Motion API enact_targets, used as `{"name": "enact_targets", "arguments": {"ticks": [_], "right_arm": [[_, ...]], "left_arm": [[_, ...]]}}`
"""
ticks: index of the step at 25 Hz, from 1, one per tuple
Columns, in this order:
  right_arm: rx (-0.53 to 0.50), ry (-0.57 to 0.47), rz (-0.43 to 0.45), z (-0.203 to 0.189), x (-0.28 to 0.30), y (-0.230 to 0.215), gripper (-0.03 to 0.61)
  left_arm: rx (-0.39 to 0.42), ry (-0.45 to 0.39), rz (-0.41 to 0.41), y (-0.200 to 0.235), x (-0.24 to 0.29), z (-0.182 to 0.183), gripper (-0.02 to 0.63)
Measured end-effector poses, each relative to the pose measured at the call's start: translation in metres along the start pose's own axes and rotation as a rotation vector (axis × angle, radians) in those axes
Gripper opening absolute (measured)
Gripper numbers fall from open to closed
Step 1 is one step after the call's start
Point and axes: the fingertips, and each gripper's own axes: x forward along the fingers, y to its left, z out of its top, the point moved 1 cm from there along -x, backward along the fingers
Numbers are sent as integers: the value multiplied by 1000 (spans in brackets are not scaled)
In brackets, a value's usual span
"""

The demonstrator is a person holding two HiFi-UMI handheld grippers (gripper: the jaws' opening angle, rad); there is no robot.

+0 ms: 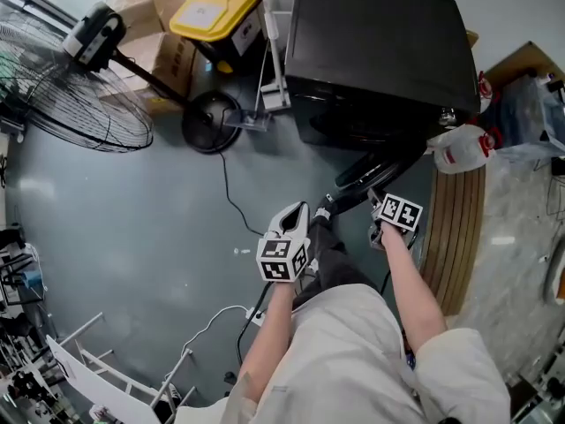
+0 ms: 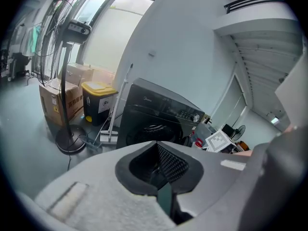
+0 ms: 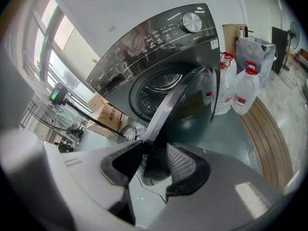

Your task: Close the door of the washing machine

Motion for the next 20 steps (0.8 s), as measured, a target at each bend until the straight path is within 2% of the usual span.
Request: {"name": "enact_targets", "arguments": {"ticks": [10, 16, 20], "right_arm": [[3, 5, 36, 13, 18, 19, 162], [-152, 29, 79, 20, 30, 35, 149], [-194, 47, 88, 26, 36, 41, 153]], "left_arm": [[-12, -7, 3, 18, 18, 23, 2], [-17, 4, -7, 25, 32, 29, 2], [-17, 6, -8, 27, 38, 34, 2]]}}
